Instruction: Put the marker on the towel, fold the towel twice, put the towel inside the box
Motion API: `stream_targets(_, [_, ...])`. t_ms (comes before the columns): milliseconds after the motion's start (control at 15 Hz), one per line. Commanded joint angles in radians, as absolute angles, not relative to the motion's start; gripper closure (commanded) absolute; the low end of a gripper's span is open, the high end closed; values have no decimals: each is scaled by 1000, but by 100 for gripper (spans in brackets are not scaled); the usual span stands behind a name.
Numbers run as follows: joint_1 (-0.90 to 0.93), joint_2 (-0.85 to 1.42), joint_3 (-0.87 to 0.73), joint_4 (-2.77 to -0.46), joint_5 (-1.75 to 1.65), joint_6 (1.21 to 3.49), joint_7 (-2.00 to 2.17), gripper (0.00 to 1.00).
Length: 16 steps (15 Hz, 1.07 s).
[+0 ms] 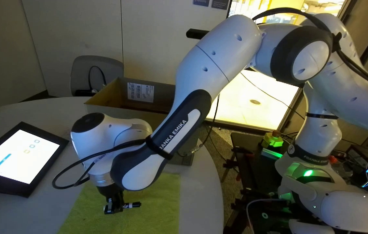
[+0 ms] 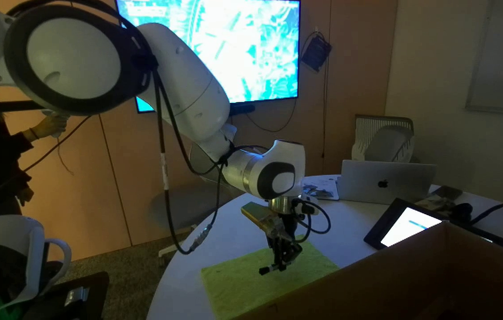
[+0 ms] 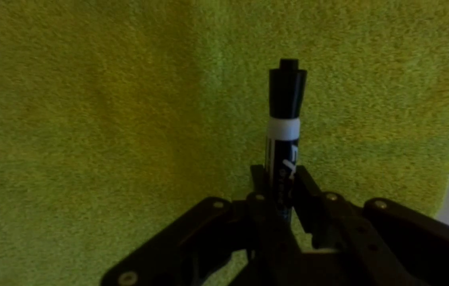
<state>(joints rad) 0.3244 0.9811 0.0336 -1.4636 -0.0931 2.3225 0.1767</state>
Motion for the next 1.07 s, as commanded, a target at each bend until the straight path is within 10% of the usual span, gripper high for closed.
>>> stream_targets(0, [307, 966, 18, -1516, -96, 2378, 205, 93])
stream_targets(600, [292, 973, 8, -1550, -89, 2441, 233, 91])
stream_targets(667, [289, 971, 10, -1552, -86, 2438, 233, 61])
stream_targets(1000, [276, 951, 19, -1579, -76, 2433, 234, 28])
